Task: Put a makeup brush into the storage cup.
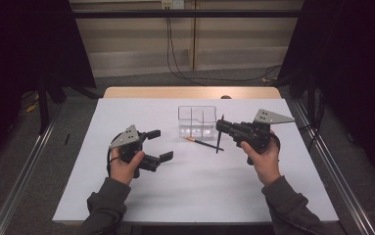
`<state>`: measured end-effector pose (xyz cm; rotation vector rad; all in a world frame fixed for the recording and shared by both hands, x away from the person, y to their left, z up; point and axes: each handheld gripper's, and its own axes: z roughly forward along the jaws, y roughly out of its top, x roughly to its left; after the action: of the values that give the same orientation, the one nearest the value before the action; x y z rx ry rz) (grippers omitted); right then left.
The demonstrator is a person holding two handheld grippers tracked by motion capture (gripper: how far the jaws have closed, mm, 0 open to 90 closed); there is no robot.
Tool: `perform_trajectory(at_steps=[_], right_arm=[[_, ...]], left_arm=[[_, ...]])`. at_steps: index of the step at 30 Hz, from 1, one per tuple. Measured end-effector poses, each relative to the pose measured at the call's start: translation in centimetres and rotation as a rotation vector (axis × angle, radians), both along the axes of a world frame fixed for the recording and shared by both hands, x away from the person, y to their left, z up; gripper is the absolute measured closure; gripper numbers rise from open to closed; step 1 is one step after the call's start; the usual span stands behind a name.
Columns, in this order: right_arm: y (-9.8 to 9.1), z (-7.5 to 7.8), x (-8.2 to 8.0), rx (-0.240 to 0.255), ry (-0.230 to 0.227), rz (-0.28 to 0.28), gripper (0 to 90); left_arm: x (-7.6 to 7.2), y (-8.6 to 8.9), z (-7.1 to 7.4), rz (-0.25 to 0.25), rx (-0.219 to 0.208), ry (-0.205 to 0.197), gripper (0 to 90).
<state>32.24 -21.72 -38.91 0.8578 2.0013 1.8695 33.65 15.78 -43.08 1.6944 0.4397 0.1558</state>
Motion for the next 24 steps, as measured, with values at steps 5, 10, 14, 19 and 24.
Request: perform_trajectory(at_steps=[5, 10, 14, 19, 24], right_arm=[[0.1, 0.3, 0.2, -0.014, -0.004, -0.005, 83.6], [0.2, 0.4, 0.5, -0.024, -0.016, -0.008, 83.6], [0.4, 0.5, 0.6, -0.017, -0.015, -0.013, 83.6], [0.7, 0.6, 0.9, -0.021, -0.021, -0.009, 83.6], [1.0, 0.9, 1.2, -0.027, -0.031, -0.01, 83.6]], left_arm=[[0.0, 0.0, 0.0, 0.002, -0.007, 0.004, 2.7], [-0.2, 0.5, -0.1, 0.009, -0.01, 0.007, 2.7], [-0.4, 0.7, -0.1, 0.015, -0.012, 0.008, 2.9], [-0.6, 0.8, -0.2, 0.004, -0.006, 0.002, 3.0], [-0.6, 1.0, -0.2, 0.008, -0.017, 0.008, 3.0]])
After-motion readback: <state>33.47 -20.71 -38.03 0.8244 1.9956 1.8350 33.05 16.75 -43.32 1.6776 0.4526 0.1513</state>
